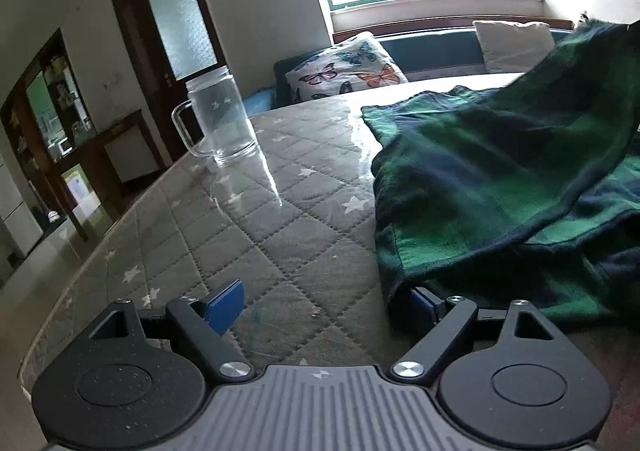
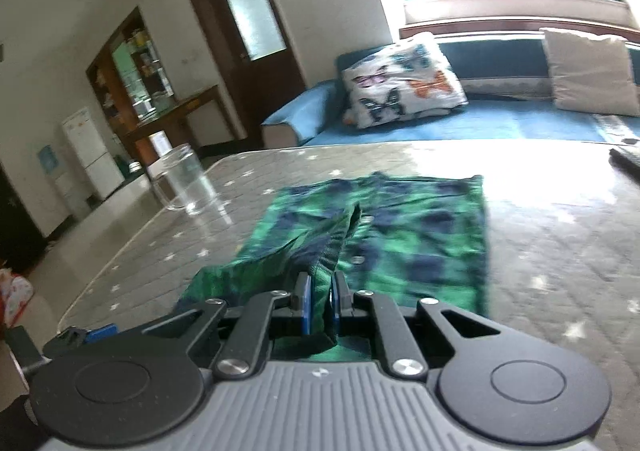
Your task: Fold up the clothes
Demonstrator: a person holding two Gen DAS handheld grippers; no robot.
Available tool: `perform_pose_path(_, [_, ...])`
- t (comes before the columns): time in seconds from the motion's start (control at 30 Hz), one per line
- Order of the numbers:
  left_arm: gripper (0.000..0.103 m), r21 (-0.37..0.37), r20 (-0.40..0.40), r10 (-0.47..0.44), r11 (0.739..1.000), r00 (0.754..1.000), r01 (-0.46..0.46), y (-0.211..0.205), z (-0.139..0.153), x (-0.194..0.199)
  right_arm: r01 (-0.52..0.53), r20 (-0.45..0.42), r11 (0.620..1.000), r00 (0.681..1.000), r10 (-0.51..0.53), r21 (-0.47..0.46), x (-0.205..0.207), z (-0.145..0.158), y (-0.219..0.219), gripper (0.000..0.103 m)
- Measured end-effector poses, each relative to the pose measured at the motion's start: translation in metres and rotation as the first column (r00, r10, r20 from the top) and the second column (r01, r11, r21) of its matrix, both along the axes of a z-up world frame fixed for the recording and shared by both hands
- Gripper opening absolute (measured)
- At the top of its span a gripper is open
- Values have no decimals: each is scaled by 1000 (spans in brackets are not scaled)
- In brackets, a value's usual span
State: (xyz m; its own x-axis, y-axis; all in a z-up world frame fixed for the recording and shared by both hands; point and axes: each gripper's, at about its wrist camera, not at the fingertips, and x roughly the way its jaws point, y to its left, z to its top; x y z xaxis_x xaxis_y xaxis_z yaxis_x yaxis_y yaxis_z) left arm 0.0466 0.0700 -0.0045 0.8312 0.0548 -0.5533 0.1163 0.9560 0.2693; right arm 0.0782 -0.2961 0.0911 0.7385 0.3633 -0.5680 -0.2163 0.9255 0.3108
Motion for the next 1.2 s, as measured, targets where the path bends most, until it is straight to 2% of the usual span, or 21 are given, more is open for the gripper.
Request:
perform_pose_path(0.17, [88,35,9,-24,999,1000,23,-6,0,-6,58,-40,998,997,-59,-23,-7,-16,-21,9])
perform_pose_path(0.3, [89,72,19,-17,997,1000,15,-9,-3,-8,74,-108,997,991,-78,-38,-4,-48,-27,9])
perform_pose_path(0.6, [89,64,-5,-21,998,1000,22,-2,0,-11,93,-180,995,979,-98,-36,-12,-87,-34,10])
perform_pose_path(0.73, [88,58,-15,-36,998,999,37,6,8,-16,93,-211,994,972,-105,-64,-13,-95,-36,16])
perform_pose_path(0.9, [88,52,19,-42,998,999,41,22,29,-24,101,-149,989,982,-117,-111,-16,-77,-41,16])
perform_pose_path(1.03, [86,33,54,-53,998,997,51,20,43,-14,85,-95,989,991,-97,-118,-7,-67,-34,16])
perform_pose_path(1.1, [82,-2,58,-77,997,995,78,11,48,-5,64,-84,991,994,-74,-119,0,-67,-26,16])
perform_pose_path(1.2, [68,-40,57,-128,991,990,130,-9,50,15,24,-80,991,996,-35,-130,11,-72,-10,16])
